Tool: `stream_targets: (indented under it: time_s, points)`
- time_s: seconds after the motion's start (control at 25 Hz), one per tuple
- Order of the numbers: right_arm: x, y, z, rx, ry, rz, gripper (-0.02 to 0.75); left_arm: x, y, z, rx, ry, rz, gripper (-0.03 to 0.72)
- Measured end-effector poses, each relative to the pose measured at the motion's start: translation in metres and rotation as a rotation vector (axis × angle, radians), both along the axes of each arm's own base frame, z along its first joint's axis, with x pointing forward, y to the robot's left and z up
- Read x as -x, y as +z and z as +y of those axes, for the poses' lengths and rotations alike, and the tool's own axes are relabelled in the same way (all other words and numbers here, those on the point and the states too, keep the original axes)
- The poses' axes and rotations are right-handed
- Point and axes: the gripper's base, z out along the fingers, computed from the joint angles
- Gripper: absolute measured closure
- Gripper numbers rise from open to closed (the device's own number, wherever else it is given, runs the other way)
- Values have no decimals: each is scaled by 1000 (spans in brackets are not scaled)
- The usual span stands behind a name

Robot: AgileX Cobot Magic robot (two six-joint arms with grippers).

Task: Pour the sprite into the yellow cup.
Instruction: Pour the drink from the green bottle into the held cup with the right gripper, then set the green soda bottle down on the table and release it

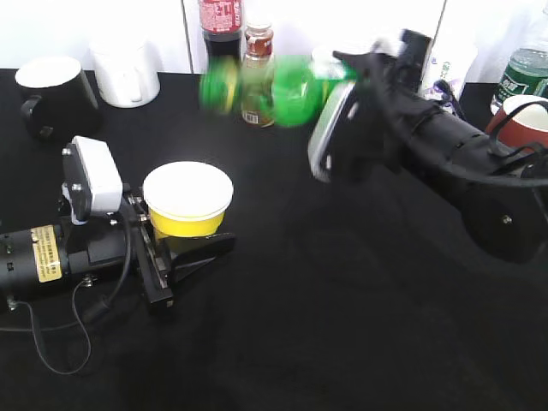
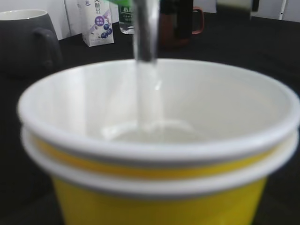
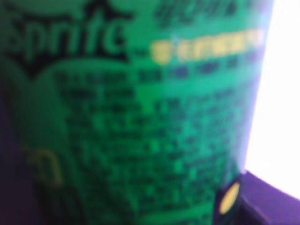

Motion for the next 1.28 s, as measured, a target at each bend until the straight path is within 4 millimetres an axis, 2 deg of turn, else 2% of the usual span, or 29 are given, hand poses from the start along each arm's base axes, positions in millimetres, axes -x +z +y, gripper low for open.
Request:
stream_targets:
  time_s: [0.12, 0.16, 0.24, 0.32, 0.44, 0.72, 0.88, 1.04, 1.16, 1.28]
  points:
    - [0, 0, 0, -557, -1, 313, 300, -5, 1, 2, 15, 61, 5, 249]
    - [0, 0, 0, -691, -4, 388, 300, -9, 2, 4, 26, 112, 10, 249]
    - [0, 0, 0, -816, -6, 457, 300, -19, 3, 11, 53, 253, 11, 249]
    - [0, 0, 0, -835, -6, 468, 301, -33, 8, 15, 68, 357, -29, 249]
    - [0, 0, 0, -838, -5, 468, 301, -69, 12, 14, 118, 464, -82, 249]
    - [0, 1, 0, -845, -5, 470, 301, -152, -13, 21, 156, 557, -155, 249]
    - [-1, 1, -1, -858, -16, 465, 301, -183, -33, 16, 126, 567, -147, 249]
    - [-1, 1, -1, -860, -19, 465, 301, -189, -42, 14, 102, 564, -133, 244]
    - [-1, 1, -1, -860, -19, 465, 301, -191, -45, 15, 71, 572, -106, 120]
    - [-1, 1, -2, -865, -24, 464, 301, -181, -45, 19, 61, 576, -80, 100]
